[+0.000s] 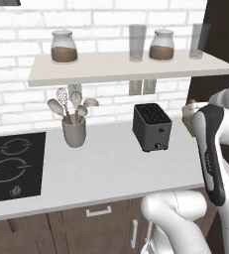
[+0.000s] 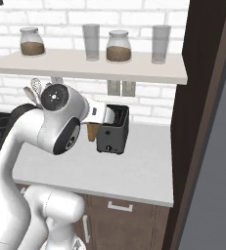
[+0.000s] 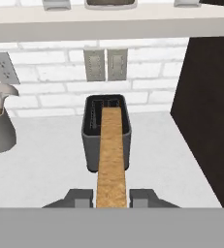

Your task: Start the toaster. Once the lever pops up, take the bread to the plate on the dining counter.

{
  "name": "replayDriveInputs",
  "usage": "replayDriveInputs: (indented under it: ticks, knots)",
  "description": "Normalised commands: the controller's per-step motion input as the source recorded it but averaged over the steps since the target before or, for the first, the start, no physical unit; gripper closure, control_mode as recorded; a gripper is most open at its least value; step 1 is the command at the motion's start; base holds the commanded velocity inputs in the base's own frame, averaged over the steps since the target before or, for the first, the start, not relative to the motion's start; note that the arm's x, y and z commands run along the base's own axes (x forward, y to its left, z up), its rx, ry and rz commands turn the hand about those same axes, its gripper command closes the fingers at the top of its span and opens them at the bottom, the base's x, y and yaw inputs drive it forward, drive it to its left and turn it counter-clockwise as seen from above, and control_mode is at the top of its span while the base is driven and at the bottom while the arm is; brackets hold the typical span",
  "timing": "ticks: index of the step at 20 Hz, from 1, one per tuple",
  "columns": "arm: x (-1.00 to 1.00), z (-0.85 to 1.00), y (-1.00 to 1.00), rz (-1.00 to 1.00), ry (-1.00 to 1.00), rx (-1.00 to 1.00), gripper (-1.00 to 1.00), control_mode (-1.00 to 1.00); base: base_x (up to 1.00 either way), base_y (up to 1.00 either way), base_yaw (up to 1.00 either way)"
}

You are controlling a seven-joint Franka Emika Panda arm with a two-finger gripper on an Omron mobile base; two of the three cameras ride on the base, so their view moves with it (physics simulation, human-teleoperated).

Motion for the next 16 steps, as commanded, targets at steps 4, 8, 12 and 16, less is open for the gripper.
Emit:
replayDriveInputs:
  ticks: [4,8,12,16]
  knots:
    - [-0.11,-0.03,0.00,0.00,0.00,0.00,1.00,-1.00,0.00,0.00,0.00]
    - [0.00,0.00,0.00,0.00,0.00,0.00,1.00,-1.00,0.00,0.00,0.00]
    - [0.00,0.00,0.00,0.00,0.00,0.00,1.00,-1.00,0.00,0.00,0.00]
    - [0.00,0.00,0.00,0.00,0.00,0.00,1.00,-1.00,0.00,0.00,0.00]
